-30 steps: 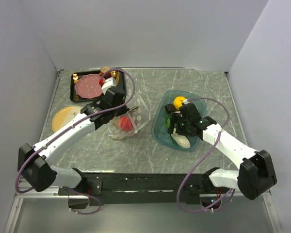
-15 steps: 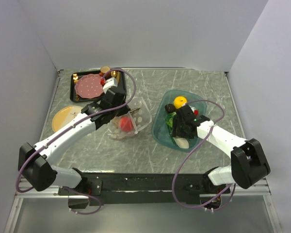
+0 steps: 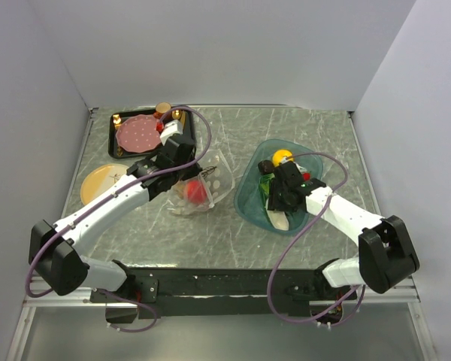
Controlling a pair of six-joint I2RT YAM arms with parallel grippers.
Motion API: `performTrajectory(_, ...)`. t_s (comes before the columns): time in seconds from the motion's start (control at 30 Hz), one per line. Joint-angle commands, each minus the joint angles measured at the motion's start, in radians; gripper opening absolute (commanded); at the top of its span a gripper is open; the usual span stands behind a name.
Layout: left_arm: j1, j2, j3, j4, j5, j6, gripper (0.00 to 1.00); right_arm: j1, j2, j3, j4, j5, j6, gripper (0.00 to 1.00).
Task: Place the food in the zip-top bag and seal the zipper
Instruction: Pick up the fake vegetable from the bin.
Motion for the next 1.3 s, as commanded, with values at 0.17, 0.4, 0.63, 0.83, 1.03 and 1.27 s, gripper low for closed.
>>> performTrajectory(0.17, -0.002, -0.011, 0.008, 0.028, 0.018, 0.015, 0.01, 0.004, 0.037, 0.036, 0.014, -0.065, -0.036, 0.52)
performTrajectory(0.4, -0.002, -0.008, 0.016, 0.016, 0.009, 0.018, 0.01, 0.004, 0.107, 0.025, 0.02, -0.032, -0.039, 0.61)
performTrajectory(0.63, -0.002, -0.001, 0.017, 0.019, 0.012, 0.015, 0.01, 0.005, 0.093, 0.016, 0.037, -0.033, -0.05, 0.74)
performTrajectory(0.83, -0.002, -0.001, 0.022, 0.014, 0.007, 0.016, 0.01, 0.007, 0.039, 0.021, 0.035, -0.019, -0.048, 0.41)
performTrajectory(1.03, -0.002, -0.006, 0.013, 0.005, 0.0, 0.012, 0.01, 0.008, -0.137, 0.07, -0.009, 0.008, -0.025, 0.38)
performTrajectory(1.27, -0.002, -0.008, 0.02, 0.011, 0.012, 0.016, 0.01, 0.008, -0.203, 0.14, 0.13, -0.227, 0.038, 0.39)
